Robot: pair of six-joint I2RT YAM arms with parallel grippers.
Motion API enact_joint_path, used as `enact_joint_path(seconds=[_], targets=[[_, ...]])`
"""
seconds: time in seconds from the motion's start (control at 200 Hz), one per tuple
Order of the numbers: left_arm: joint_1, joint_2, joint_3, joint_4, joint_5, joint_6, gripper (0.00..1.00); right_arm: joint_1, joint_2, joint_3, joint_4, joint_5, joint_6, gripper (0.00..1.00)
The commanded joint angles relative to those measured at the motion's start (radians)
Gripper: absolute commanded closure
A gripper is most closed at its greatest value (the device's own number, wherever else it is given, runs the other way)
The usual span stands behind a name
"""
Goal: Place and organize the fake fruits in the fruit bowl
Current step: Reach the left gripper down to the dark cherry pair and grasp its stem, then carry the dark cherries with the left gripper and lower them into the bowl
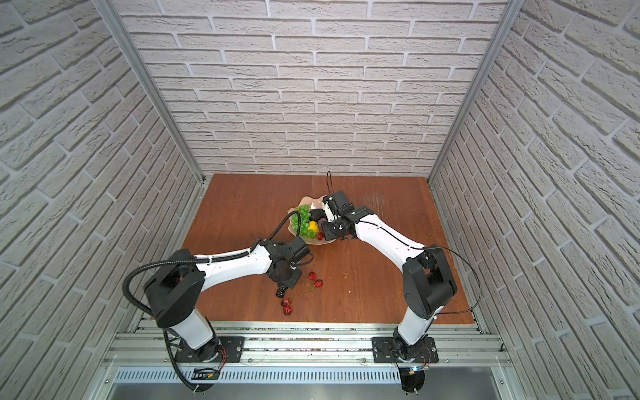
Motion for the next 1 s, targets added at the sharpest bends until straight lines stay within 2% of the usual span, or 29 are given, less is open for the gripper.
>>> enact_joint_path(seconds=[0.0, 0.205, 0.46, 0.695, 0.905, 0.995], targets=[[-0.005, -0.051, 0.029, -0.046, -0.022, 0.006, 1.00, -0.003, -0.034, -0.005, 0.031, -0.003, 0.011, 0.60], [0.015, -0.122, 0.038, -0.077, 0.012, 0.004, 1.00, -0.003, -0.040, 0.000, 0.035, -0.010, 0.016, 0.60], [0.142, -0.201, 0.131, -0.042, 0.214, -0.015, 1.00, -0.003, -0.026, 0.017, 0.020, -0.040, 0.020, 0.60], [0.198, -0.158, 0.278, -0.028, 0.301, 0.006, 1.00, 0.000, -0.047, 0.005, 0.024, -0.050, 0.030, 0.60], [0.242, -0.086, 0.346, 0.116, 0.385, -0.038, 1.00, -0.002, -0.057, 0.024, -0.006, -0.040, 0.014, 0.59], [0.248, -0.035, 0.398, 0.141, 0.389, -0.029, 1.00, -0.002, -0.099, -0.008, 0.022, -0.022, 0.017, 0.56]])
